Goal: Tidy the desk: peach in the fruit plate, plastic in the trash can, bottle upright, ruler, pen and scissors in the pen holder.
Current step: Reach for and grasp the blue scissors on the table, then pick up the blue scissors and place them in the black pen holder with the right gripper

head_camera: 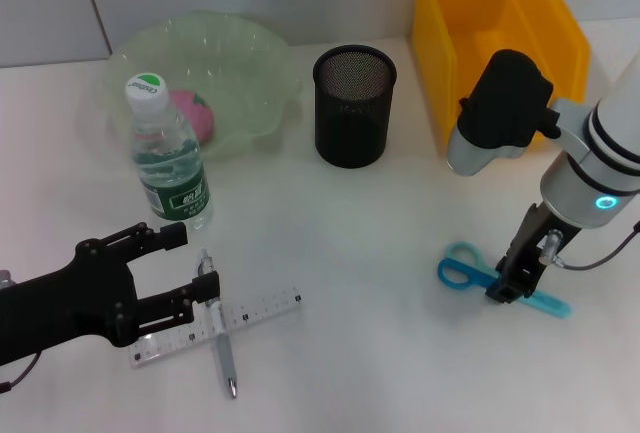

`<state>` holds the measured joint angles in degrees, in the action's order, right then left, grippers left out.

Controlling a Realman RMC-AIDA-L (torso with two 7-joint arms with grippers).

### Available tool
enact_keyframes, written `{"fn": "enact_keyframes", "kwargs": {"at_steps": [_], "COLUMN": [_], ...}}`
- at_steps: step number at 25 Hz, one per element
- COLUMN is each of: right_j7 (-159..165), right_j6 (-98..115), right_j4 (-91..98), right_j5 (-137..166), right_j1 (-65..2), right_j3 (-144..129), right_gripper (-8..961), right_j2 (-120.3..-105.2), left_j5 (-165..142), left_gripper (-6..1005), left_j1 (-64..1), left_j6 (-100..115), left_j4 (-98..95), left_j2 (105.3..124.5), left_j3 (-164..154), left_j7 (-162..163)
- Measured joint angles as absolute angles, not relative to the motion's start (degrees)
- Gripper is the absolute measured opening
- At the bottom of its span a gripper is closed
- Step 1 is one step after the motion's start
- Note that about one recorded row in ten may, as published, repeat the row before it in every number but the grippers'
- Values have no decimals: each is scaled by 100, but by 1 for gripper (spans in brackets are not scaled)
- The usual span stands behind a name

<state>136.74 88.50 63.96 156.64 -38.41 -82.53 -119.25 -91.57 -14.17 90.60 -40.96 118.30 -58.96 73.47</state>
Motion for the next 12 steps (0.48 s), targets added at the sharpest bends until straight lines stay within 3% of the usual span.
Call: {"fn": "enact_keyframes", "kwargs": {"at_steps": [12], "right_j7": [13675], "right_j6": [8785], "right_j4": [6394], "right_j5": [15646], "right_j1": [-3840], "right_j3": [-8292], "right_gripper": [260], "right_j2": [-11924], "left_j5": [-9158], "left_gripper": [797], "left_j1": [-1415], "left_j6": [9061], "left_j4": [-4083], "left_j2": [11830], "left_j3": [-5889], "left_j7": [7334]}}
